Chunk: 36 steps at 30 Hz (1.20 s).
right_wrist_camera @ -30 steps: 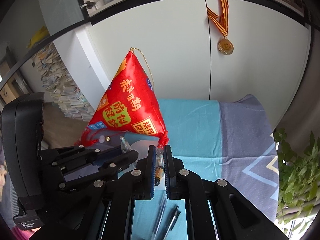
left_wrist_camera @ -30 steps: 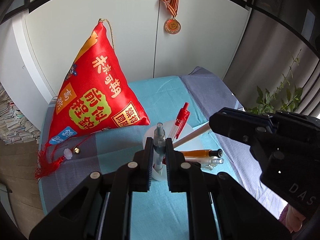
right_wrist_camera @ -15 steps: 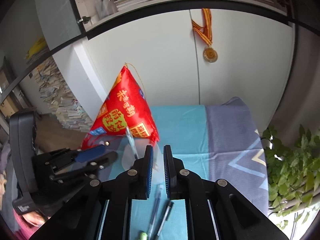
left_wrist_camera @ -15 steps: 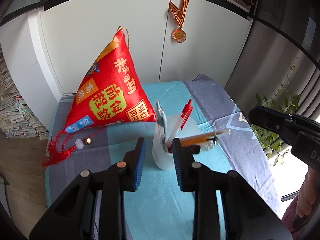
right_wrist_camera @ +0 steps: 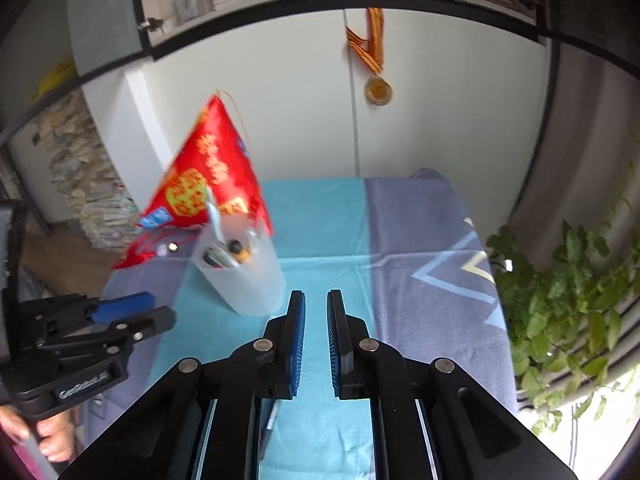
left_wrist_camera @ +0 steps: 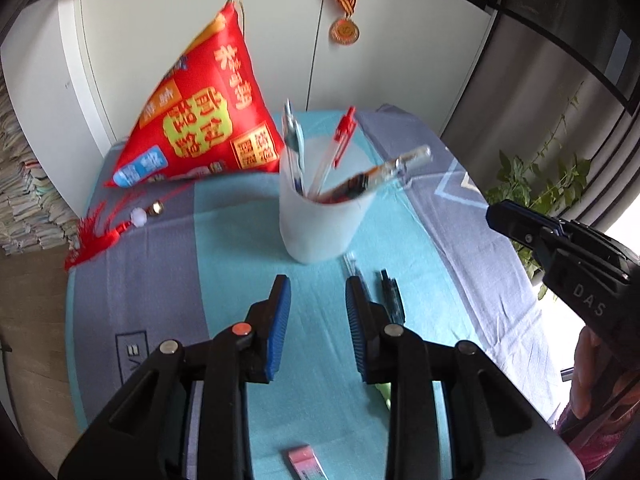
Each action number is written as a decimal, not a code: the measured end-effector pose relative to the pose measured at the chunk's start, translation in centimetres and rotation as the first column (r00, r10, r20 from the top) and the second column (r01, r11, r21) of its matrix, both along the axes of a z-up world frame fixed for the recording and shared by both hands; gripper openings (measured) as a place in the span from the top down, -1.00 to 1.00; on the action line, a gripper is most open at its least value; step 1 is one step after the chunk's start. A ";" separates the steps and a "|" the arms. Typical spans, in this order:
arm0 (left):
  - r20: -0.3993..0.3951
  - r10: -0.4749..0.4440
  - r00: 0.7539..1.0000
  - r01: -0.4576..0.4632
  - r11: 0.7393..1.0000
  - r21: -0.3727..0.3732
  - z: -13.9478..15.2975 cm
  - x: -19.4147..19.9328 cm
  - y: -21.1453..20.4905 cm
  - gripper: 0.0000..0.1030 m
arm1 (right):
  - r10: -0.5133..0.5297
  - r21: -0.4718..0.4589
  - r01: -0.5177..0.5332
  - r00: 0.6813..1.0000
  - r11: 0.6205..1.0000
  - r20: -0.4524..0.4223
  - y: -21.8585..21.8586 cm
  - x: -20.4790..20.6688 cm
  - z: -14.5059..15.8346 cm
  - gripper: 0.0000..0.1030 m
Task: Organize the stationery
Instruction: 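Move both tools back down toward the black pen and blue gel pen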
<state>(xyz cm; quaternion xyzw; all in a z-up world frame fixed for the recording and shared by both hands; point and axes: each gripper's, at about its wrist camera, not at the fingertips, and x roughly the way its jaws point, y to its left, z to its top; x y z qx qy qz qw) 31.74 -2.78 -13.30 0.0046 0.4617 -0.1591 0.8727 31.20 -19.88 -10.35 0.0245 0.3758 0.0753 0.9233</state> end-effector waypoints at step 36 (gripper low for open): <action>-0.089 0.032 0.996 -0.033 0.999 -0.003 -3.5 0.2 0.9 0.49 | 0.016 0.076 0.014 0.922 0.997 -0.388 3.2 5.1 -9.5 0.58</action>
